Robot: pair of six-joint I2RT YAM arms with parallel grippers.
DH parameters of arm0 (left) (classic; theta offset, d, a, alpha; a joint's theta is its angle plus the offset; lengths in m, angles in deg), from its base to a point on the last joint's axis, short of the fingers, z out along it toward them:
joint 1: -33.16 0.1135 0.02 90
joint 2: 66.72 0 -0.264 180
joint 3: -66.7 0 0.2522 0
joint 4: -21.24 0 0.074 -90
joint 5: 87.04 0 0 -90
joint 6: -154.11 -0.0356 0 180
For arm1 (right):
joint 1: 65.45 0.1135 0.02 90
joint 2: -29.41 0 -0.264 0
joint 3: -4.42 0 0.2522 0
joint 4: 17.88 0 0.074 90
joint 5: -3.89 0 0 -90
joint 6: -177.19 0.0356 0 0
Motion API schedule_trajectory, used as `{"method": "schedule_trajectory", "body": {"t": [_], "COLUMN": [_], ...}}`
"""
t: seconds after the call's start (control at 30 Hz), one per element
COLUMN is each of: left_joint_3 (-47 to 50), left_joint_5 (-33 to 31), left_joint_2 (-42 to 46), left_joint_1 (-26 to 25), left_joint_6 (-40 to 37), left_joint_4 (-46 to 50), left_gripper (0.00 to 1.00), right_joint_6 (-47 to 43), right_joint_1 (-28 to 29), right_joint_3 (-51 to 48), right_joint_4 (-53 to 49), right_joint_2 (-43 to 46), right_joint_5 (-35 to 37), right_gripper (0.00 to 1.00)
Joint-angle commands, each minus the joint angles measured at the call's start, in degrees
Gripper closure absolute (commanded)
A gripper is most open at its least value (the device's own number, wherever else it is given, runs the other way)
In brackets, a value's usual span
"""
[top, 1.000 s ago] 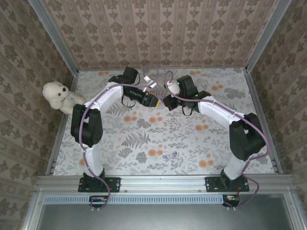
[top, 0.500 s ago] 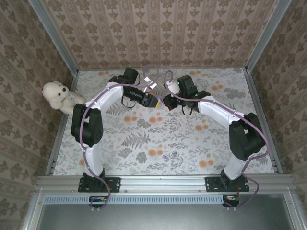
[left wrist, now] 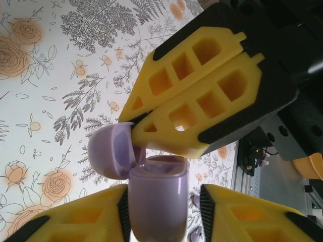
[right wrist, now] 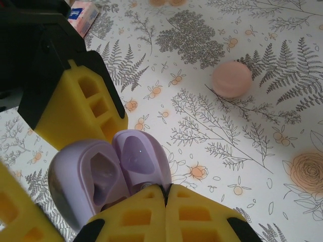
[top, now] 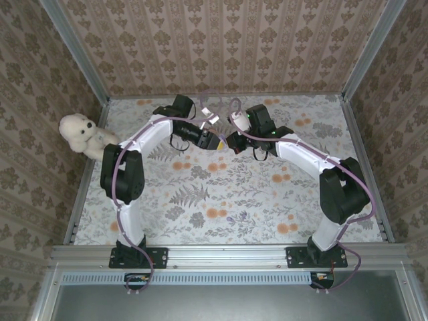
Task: Insert wireless bluetooth earbuds into charging case
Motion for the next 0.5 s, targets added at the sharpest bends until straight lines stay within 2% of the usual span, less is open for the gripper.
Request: {"method": "schedule_trajectory", "body": {"t": [0.0,0.47], "left_joint_3": [-1.9,-1.4], "left_joint_5": [1.7,1.4], "left_joint_2": [-0.9,-0.6], "left_joint_1": [0.0,0.0], "left_joint_6": [-0.8,-0.1], "left_joint_4": [-0.1,-1.2], "left_gripper": [0.62,0.77], "right_joint_6": [-0.7,-0.9], "right_joint_1": [0.4,0.4], "right_joint_3": [1.4,1.7], "right_joint_4": [0.5,-0.1], "right_joint_2": [-1.0,-1.0], "right_joint_5": [-1.1,-0.4], "right_gripper": [1.00,1.00]}}
